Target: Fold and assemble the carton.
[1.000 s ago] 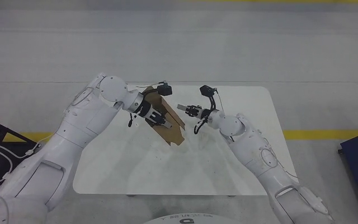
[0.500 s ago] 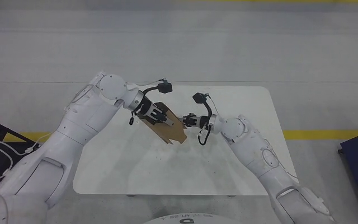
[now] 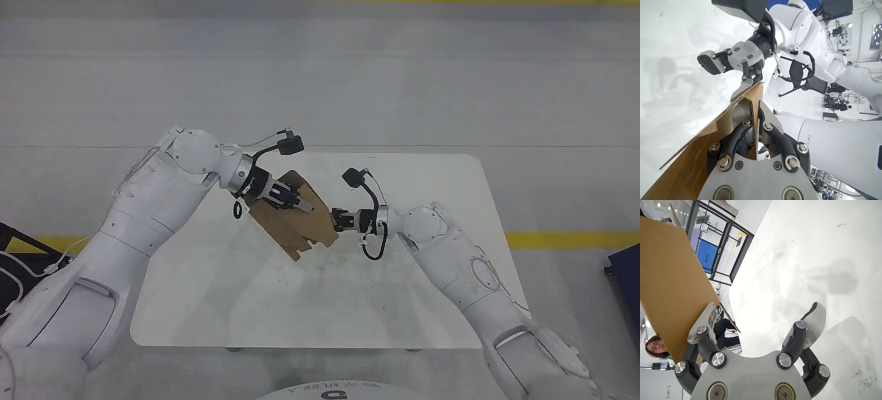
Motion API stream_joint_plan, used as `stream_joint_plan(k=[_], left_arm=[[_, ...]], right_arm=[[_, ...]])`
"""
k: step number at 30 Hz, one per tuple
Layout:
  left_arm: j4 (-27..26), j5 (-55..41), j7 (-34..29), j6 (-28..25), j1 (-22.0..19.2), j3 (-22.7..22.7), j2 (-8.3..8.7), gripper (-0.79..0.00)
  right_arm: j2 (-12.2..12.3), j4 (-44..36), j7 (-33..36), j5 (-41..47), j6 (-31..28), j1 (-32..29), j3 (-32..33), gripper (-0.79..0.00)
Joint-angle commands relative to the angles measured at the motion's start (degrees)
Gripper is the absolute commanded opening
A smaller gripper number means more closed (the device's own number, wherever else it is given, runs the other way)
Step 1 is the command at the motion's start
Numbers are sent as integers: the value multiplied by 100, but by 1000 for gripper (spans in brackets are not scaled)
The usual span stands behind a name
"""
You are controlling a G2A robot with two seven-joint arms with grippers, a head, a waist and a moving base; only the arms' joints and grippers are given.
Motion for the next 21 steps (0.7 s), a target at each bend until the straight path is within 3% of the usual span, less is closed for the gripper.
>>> stream_joint_plan(k=[1,11,21], left_arm=[[32,-38,18,-3,-2,-17,-3,-785],[114,-280,1,-96,37,-208,30,-785],[238,-1054,176,-162,204,-689,114,-785]], right_arm=[[-7,41,2,30,-15,32,-31,0],[-9,168,-408,180,85,73,43,0],[43,237,6,863,-224,28,223,0]])
